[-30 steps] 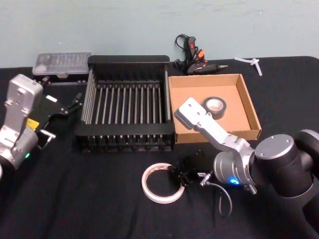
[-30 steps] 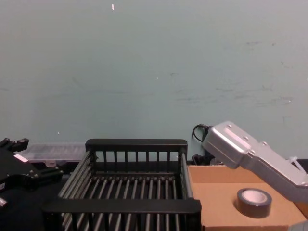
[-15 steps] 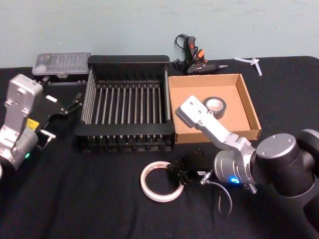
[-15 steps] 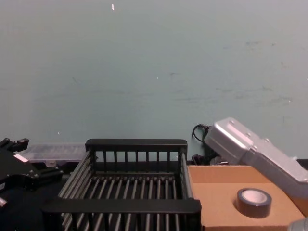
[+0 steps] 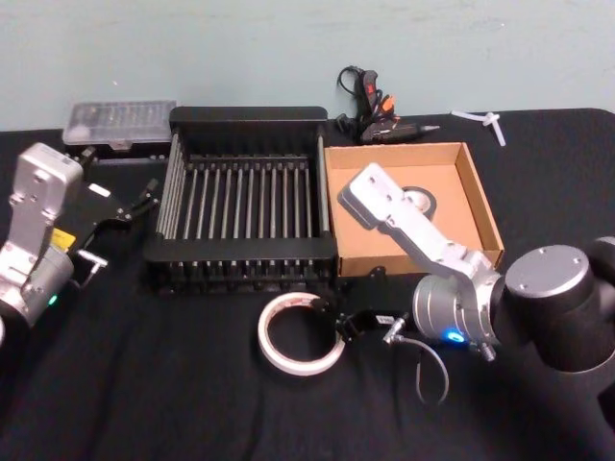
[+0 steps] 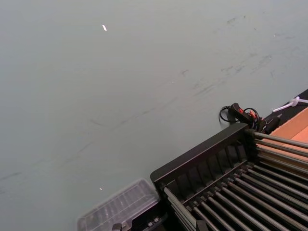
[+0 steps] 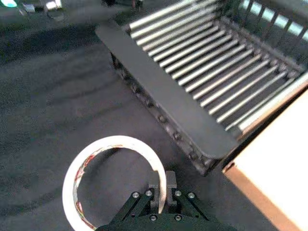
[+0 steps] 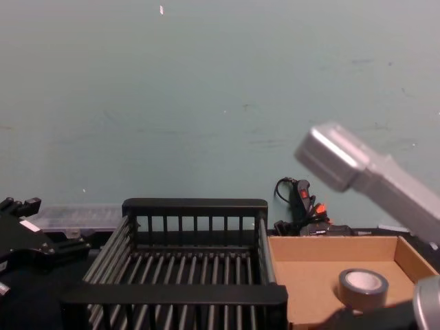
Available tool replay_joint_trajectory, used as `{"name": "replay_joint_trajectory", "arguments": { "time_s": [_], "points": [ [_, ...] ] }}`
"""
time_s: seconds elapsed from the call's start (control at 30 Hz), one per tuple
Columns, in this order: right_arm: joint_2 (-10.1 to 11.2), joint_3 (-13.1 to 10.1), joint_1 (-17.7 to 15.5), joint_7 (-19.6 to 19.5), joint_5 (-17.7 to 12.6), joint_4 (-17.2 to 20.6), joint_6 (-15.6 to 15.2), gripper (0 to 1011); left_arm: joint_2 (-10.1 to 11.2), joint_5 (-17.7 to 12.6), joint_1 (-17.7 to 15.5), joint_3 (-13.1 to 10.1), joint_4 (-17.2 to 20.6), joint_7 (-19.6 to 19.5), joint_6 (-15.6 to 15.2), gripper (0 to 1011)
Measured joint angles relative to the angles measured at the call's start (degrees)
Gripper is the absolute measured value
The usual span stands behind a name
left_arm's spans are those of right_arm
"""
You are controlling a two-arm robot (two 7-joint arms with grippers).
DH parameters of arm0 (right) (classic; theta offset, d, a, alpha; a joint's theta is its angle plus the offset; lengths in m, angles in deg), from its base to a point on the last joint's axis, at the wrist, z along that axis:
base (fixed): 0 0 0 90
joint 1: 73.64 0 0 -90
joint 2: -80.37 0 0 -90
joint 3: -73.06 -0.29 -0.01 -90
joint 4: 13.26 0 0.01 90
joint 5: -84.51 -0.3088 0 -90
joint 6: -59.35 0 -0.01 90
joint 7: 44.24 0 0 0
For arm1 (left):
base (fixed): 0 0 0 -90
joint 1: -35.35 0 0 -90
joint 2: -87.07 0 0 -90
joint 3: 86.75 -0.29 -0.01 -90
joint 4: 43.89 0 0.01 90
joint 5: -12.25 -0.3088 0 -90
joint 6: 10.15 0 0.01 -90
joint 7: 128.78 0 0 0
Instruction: Pick up the white tape and place it into the black box , Pick up the silver tape and place it into the brown box.
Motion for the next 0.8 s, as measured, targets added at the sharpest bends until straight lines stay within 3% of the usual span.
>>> {"name": "replay_joint_trajectory", "arguments": {
  "time_s": [0.47,0.8],
  "points": [
    [1.69,-2.10,0.62,-0.79,-1.34,5.48,3.26,94,0.00,0.00,0.00,0.00,0.00,0.00,0.00,1001],
    [0.92,-4.63,0.49,-3.76,-2.08,6.18,11.13,94,0.00,0.00,0.00,0.00,0.00,0.00,0.00,1001]
  ]
}}
